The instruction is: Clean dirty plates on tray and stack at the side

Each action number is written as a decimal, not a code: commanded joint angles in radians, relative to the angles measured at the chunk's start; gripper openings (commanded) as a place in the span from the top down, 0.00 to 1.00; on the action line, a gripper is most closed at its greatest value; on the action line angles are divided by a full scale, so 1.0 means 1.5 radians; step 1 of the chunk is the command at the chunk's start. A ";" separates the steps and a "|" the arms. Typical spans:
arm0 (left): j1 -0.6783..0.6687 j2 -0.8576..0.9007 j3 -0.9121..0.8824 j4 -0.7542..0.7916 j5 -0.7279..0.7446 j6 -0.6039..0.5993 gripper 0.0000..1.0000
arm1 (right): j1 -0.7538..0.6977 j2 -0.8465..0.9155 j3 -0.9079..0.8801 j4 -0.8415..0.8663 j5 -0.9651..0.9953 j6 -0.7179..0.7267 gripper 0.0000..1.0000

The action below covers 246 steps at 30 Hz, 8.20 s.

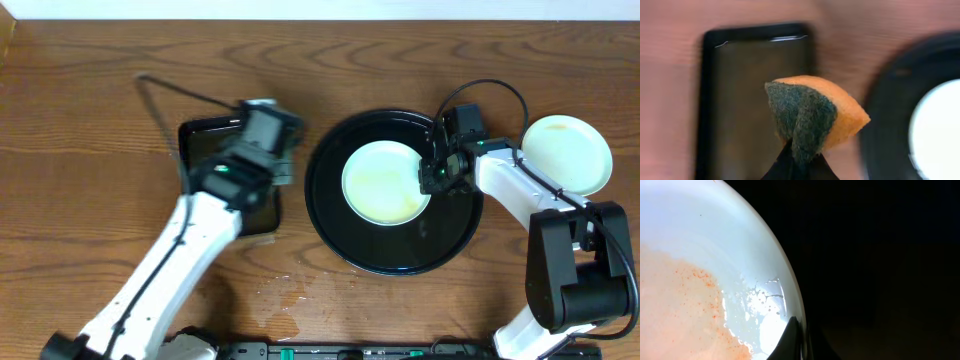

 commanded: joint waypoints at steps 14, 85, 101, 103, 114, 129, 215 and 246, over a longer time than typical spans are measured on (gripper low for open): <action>0.205 0.148 -0.121 0.096 0.142 0.021 0.74 | 0.001 0.012 -0.021 -0.014 0.046 -0.014 0.99; 0.205 -0.029 -0.073 0.025 0.280 0.027 0.09 | 0.061 -0.140 0.038 -0.045 0.151 -0.039 0.84; 0.205 -0.029 -0.073 0.025 0.280 0.027 0.09 | -0.039 0.063 0.038 0.034 -0.236 -0.116 0.86; 0.205 -0.029 -0.073 0.025 0.280 0.027 0.08 | -0.039 0.072 0.038 0.032 -0.233 -0.114 0.95; 0.205 -0.029 -0.073 0.025 0.280 0.027 0.09 | -0.042 0.021 0.050 0.025 -0.188 -0.067 0.99; 0.205 -0.029 -0.073 0.025 0.280 0.026 0.09 | 0.061 -0.165 0.051 -0.047 0.083 -0.056 0.99; 0.205 -0.029 -0.073 0.025 0.280 0.027 0.08 | 0.486 -0.283 0.051 -0.072 0.874 -0.022 0.99; 0.205 -0.029 -0.073 0.025 0.280 0.027 0.08 | 0.438 -0.283 0.051 -0.071 0.814 -0.001 0.99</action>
